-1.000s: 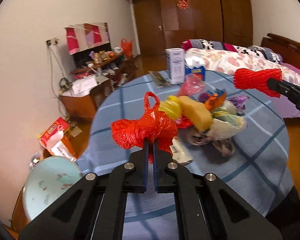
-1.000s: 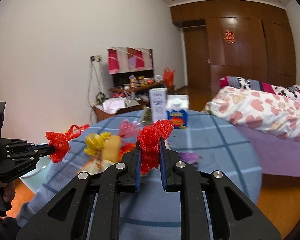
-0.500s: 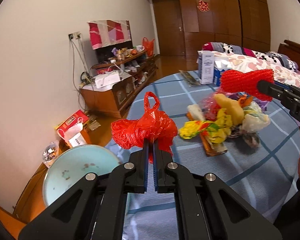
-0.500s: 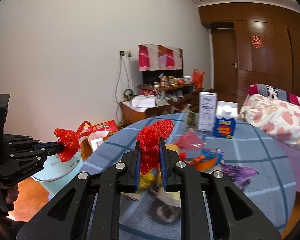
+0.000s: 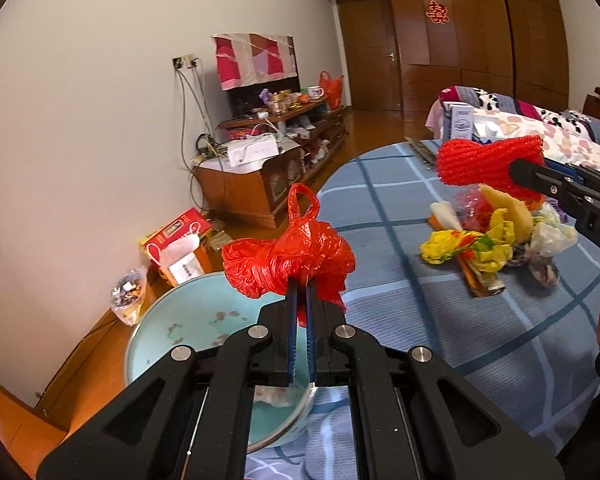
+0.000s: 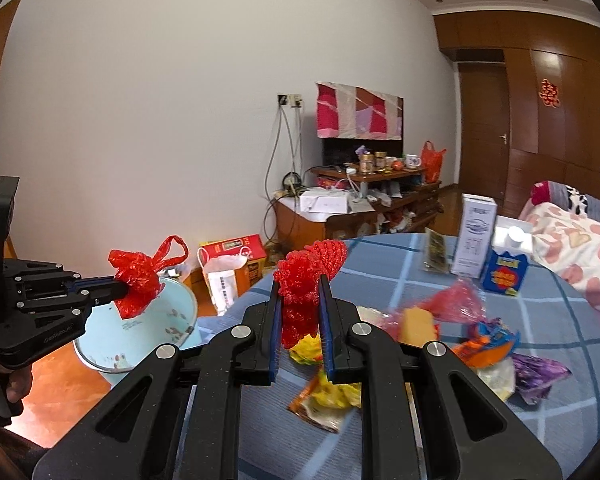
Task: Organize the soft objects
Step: 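Carry the red plastic bag and red mesh over the bin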
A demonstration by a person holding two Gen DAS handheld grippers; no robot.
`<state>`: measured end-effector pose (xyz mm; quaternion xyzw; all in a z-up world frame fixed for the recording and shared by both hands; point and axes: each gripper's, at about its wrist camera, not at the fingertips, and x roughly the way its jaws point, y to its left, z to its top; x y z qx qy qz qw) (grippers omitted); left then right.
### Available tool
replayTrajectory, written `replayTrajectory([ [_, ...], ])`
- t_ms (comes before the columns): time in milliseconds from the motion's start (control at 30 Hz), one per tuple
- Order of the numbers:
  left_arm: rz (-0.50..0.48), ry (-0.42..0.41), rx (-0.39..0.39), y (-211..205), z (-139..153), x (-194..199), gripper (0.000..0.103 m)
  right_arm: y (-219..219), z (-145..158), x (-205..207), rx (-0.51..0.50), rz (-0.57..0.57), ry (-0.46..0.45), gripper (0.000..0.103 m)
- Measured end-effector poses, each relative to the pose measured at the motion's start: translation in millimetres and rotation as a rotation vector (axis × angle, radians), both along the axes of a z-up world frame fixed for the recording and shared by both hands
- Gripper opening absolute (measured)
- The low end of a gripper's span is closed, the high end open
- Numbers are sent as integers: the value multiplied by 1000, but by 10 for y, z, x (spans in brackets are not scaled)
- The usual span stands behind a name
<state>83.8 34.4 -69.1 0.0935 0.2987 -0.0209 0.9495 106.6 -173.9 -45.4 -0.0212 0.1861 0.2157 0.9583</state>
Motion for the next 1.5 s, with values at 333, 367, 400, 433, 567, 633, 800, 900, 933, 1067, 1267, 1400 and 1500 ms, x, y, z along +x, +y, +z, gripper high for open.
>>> replayTrajectory([
  [333,78,16,-1,336,-71,-16,3,326,-13,117,-18,67,2,17],
  [367,87,16,-3,370,-77,-21,3,359,-16,126,-19,72,3,17],
  [400,91,18,-4,379,-84,-21,3,387,-17,131,-19,76,4,17],
  [433,97,19,-2,414,-93,-22,3,423,-20,137,-20,83,5,17],
  [567,119,18,-4,531,-83,-35,3,548,-27,149,-31,108,1,17],
  [633,134,17,-5,599,-86,-55,3,610,-25,155,-35,120,0,17],
  [800,160,20,-4,733,-111,-93,3,733,-31,165,-45,143,-2,17],
  [900,176,20,-2,815,-112,-113,3,814,-37,171,-53,158,0,17],
  [933,183,18,-2,841,-109,-119,3,844,-40,169,-57,164,0,17],
  [1067,202,11,-4,933,-92,-145,3,944,-57,168,-69,185,1,17],
  [1267,225,17,-1,1022,-116,-171,3,1075,-94,185,-85,209,9,17],
  [1400,231,16,-5,1047,-117,-181,3,1169,-111,177,-91,224,13,17],
  [1500,230,17,-8,1051,-120,-178,3,1223,-119,173,-93,237,13,17],
])
